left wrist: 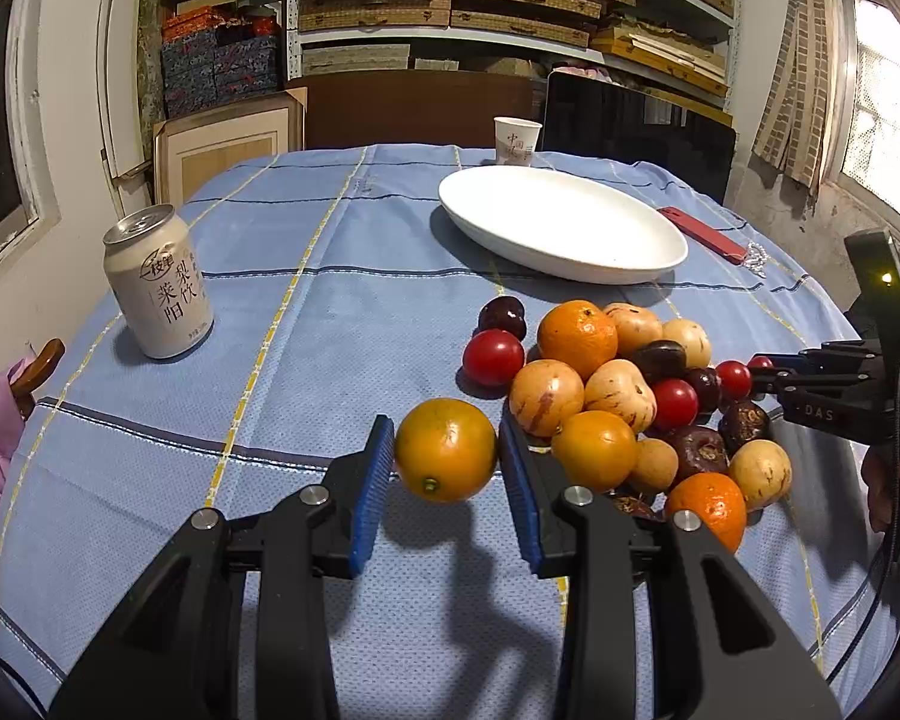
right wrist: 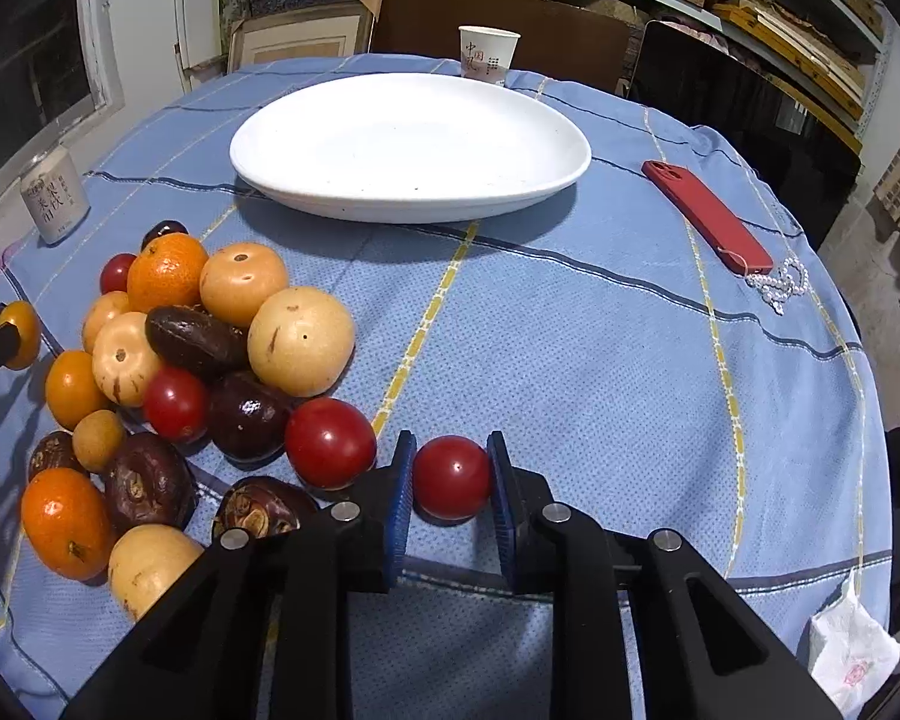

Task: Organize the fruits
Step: 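Carry the tangerine to the plate with the left tool while the right tool grasps and places a red tomato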

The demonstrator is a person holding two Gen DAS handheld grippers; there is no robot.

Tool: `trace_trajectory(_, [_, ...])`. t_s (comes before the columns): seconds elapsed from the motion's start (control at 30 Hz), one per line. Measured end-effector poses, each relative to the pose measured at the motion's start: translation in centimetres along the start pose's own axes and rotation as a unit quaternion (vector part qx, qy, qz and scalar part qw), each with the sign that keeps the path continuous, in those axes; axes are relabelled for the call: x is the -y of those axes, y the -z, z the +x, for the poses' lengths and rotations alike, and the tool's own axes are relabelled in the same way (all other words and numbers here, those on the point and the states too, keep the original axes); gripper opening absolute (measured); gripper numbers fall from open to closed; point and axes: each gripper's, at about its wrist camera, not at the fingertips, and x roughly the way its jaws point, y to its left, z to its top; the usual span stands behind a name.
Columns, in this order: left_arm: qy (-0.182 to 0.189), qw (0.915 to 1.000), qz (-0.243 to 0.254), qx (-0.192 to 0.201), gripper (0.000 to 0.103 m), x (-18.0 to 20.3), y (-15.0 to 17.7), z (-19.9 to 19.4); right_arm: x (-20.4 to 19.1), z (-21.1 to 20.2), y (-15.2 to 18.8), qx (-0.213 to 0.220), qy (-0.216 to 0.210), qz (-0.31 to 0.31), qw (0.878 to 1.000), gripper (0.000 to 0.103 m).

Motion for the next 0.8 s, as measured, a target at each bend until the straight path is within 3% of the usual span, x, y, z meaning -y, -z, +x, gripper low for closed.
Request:
trace_trajectory(0.23, [-0.002, 0.9999, 0.002, 0.011, 0.035, 0.2, -0.3, -1.1, 1.0, -4.9, 1.9, 0.062, -0.019, 0.013, 0.998, 0.024])
trace_trajectory(0.47, [0.007, 0.9997, 0.022, 0.012, 0.035, 2.2, -1.7, -2.5, 1.2, -7.9, 2.2, 0.078, -0.019, 0.011, 0.997, 0.024])
trace_trajectory(0.63, [0.03, 0.9981, 0.044, 0.032, 0.035, 3.8, -6.1, -3.2, 1.5, -9.8, -1.7, 0.116, -0.015, -0.005, 0.993, 0.024])
trace_trajectory(0.8, [0.031, 0.9973, 0.049, 0.046, 0.035, 4.5, -12.2, -0.5, 2.2, -9.4, -7.0, 0.14, -0.002, -0.016, 0.99, 0.024])
